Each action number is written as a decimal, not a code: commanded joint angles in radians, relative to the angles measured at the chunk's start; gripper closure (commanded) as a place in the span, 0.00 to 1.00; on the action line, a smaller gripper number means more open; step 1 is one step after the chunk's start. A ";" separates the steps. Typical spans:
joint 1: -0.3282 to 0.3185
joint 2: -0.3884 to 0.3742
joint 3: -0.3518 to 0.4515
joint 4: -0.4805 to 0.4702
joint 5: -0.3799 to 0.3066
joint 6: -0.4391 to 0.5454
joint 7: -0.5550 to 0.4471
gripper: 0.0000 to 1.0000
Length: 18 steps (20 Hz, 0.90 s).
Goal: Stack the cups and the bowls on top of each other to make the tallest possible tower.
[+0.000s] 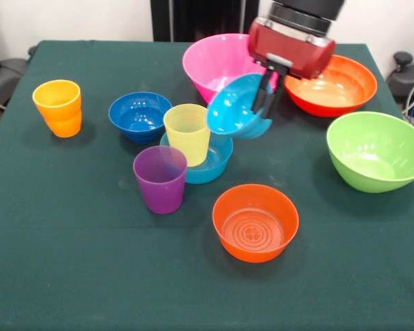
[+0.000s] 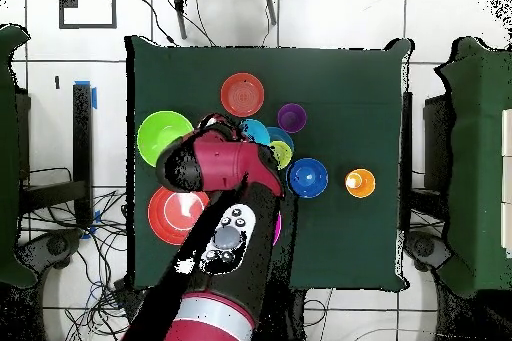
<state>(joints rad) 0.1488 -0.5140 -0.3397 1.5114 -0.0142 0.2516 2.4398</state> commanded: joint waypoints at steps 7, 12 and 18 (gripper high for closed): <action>-0.058 -0.032 0.156 0.074 -0.159 0.065 -0.109 1.00; -0.065 -0.035 0.167 0.073 -0.182 0.065 -0.100 1.00; -0.068 -0.038 0.172 0.071 -0.197 0.068 -0.088 1.00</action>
<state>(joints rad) 0.0965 -0.5526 -0.2907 1.5366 -0.1279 0.2514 2.4398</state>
